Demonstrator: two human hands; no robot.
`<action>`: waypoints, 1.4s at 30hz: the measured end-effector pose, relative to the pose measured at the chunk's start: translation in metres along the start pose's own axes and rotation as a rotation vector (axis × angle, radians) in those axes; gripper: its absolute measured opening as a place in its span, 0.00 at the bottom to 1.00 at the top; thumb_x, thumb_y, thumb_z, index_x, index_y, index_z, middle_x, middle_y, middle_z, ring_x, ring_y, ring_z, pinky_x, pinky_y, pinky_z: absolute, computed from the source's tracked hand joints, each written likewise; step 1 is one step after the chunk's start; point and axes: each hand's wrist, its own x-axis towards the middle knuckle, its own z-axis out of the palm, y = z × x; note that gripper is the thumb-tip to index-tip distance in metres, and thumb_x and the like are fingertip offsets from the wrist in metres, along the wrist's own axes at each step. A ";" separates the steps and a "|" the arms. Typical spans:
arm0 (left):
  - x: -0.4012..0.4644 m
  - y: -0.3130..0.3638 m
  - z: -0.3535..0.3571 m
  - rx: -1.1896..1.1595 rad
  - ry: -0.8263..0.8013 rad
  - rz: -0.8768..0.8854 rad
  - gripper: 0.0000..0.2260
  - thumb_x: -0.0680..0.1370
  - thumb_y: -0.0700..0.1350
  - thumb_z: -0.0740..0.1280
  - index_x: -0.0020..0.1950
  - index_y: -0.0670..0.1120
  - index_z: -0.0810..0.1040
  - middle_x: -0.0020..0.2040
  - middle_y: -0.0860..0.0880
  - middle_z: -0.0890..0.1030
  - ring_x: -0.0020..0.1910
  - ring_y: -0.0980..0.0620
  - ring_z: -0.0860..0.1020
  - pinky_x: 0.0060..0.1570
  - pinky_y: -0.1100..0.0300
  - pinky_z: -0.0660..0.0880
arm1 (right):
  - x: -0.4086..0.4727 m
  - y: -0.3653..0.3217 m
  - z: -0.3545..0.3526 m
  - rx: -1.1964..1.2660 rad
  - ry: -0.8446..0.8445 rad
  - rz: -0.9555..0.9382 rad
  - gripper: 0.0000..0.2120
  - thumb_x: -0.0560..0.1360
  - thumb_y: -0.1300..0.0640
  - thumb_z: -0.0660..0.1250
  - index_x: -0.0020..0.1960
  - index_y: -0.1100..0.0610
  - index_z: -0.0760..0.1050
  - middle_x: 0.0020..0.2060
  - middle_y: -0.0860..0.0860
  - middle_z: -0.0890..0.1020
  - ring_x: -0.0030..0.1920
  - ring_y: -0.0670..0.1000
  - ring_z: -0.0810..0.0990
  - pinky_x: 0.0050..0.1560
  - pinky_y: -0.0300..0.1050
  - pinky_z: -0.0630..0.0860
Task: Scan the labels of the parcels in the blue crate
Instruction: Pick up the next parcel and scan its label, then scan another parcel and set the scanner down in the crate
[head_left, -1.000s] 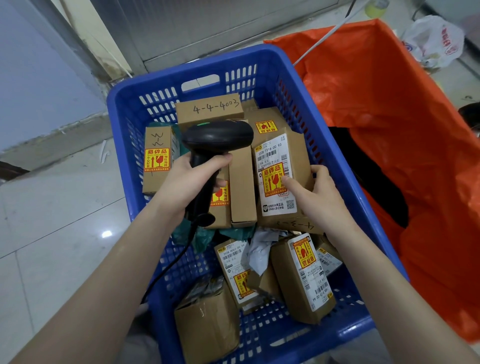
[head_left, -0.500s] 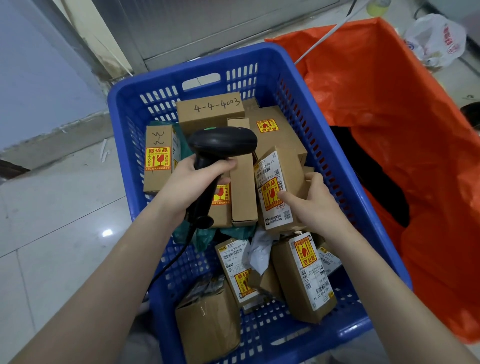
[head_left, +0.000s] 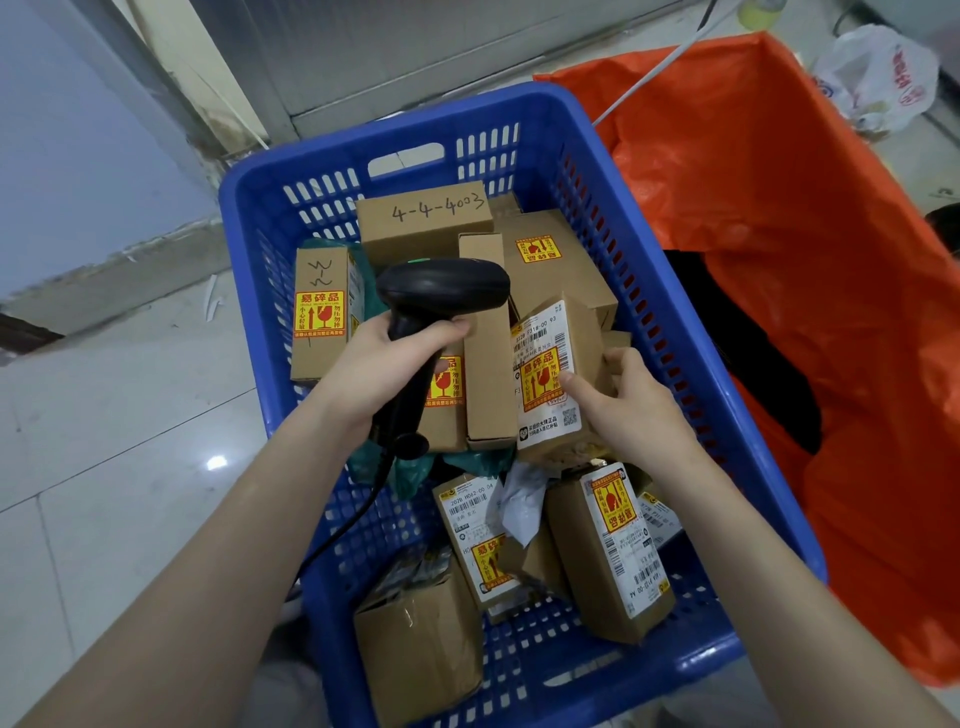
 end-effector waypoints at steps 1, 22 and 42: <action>0.000 0.000 -0.001 0.009 0.002 -0.003 0.07 0.74 0.50 0.70 0.46 0.56 0.71 0.49 0.52 0.79 0.56 0.46 0.79 0.53 0.55 0.73 | 0.001 0.000 0.000 0.001 -0.005 -0.003 0.29 0.76 0.42 0.63 0.71 0.54 0.60 0.63 0.53 0.76 0.56 0.53 0.79 0.49 0.49 0.80; 0.005 -0.012 -0.027 0.042 0.046 -0.125 0.23 0.70 0.56 0.72 0.62 0.48 0.74 0.53 0.46 0.80 0.56 0.47 0.78 0.61 0.46 0.73 | -0.014 -0.038 0.003 0.185 0.204 -0.291 0.22 0.76 0.50 0.65 0.68 0.51 0.66 0.66 0.48 0.69 0.68 0.48 0.66 0.60 0.40 0.62; 0.005 -0.031 -0.064 -0.075 0.163 -0.143 0.19 0.68 0.54 0.74 0.56 0.47 0.80 0.52 0.43 0.84 0.53 0.46 0.82 0.55 0.49 0.78 | -0.037 -0.073 0.088 0.199 -0.214 -0.472 0.32 0.75 0.55 0.66 0.75 0.52 0.56 0.68 0.41 0.63 0.63 0.33 0.60 0.61 0.19 0.56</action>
